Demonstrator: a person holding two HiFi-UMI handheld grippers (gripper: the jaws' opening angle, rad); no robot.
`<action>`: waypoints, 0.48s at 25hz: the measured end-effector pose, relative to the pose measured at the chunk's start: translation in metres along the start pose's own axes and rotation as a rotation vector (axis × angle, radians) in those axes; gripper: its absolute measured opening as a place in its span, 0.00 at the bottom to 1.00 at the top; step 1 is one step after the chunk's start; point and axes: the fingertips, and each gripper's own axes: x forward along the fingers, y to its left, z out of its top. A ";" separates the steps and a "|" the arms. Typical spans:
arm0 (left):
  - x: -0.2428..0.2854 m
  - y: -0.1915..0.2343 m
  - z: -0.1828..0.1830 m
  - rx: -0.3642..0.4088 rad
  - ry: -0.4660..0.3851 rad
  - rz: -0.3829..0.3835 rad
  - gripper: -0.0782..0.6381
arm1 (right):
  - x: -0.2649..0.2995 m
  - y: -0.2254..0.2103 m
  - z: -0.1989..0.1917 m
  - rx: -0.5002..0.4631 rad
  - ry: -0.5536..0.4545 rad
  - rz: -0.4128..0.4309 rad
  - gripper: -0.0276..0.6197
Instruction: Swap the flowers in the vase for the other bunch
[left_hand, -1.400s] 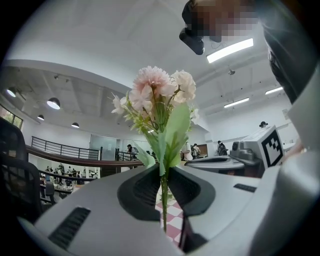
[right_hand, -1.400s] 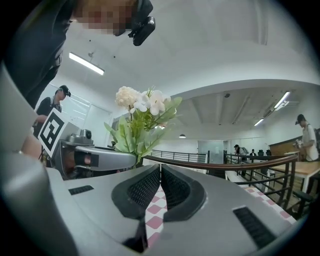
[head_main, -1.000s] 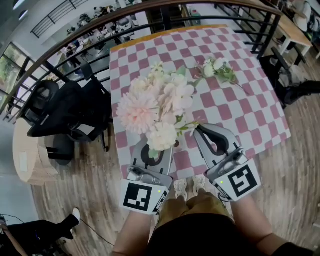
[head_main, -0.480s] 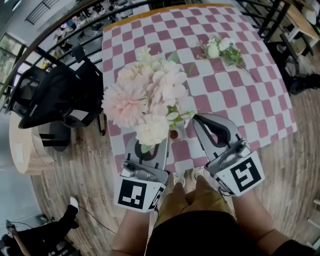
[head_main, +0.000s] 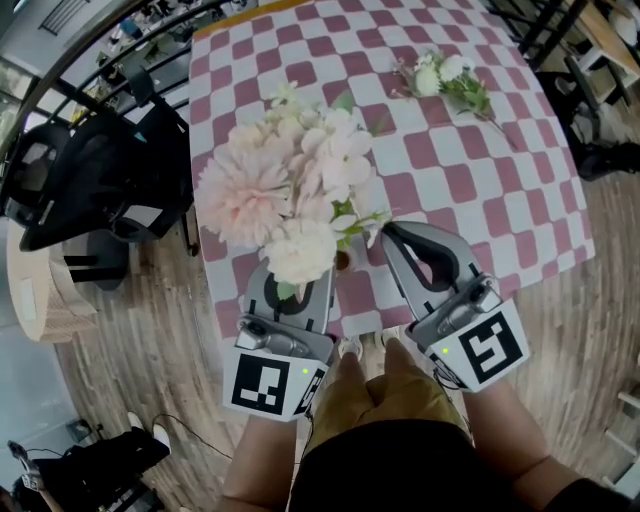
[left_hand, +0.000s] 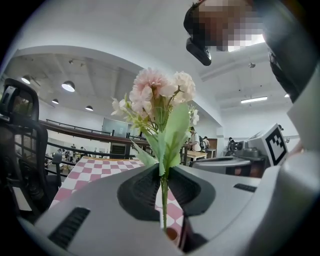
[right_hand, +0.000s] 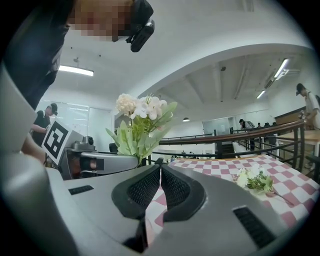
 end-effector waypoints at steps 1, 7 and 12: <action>0.001 0.000 -0.003 -0.004 0.003 0.002 0.18 | 0.000 -0.001 -0.003 0.004 0.004 -0.005 0.09; 0.009 0.001 -0.021 -0.023 0.031 -0.001 0.18 | 0.005 -0.006 -0.017 0.023 0.036 -0.013 0.09; 0.014 0.002 -0.038 -0.038 0.053 0.012 0.18 | 0.008 -0.011 -0.030 0.035 0.048 -0.007 0.09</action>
